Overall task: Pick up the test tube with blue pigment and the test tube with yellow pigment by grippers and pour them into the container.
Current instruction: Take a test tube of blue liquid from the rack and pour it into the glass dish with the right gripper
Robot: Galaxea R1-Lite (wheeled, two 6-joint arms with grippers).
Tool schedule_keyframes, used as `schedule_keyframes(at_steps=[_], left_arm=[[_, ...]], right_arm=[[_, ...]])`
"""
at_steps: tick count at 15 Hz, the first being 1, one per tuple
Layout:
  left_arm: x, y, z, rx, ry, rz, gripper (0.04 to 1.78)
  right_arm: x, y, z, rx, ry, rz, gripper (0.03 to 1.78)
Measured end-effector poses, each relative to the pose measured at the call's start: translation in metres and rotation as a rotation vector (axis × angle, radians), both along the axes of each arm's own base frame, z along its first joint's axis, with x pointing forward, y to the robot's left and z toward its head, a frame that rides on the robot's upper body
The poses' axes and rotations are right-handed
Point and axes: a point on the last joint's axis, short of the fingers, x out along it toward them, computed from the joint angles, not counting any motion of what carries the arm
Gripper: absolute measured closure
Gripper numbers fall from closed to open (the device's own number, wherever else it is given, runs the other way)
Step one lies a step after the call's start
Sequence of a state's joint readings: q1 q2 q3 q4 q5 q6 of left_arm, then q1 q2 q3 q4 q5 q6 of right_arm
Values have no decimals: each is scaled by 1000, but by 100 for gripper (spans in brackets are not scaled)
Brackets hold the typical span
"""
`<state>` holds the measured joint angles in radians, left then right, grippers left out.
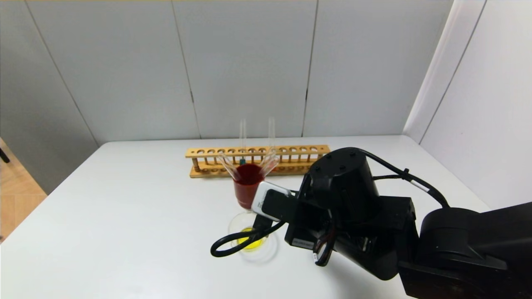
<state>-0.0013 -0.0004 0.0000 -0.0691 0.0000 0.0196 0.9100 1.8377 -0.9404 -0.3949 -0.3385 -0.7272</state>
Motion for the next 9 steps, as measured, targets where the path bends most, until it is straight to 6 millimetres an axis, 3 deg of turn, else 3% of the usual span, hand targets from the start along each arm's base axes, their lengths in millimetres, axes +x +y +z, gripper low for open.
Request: schedule_keyframes(at_steps=[9], left_arm=[[0,0,0,0,0,0,11]], right_arm=[[3,9,-8,-121,-59,65,154]])
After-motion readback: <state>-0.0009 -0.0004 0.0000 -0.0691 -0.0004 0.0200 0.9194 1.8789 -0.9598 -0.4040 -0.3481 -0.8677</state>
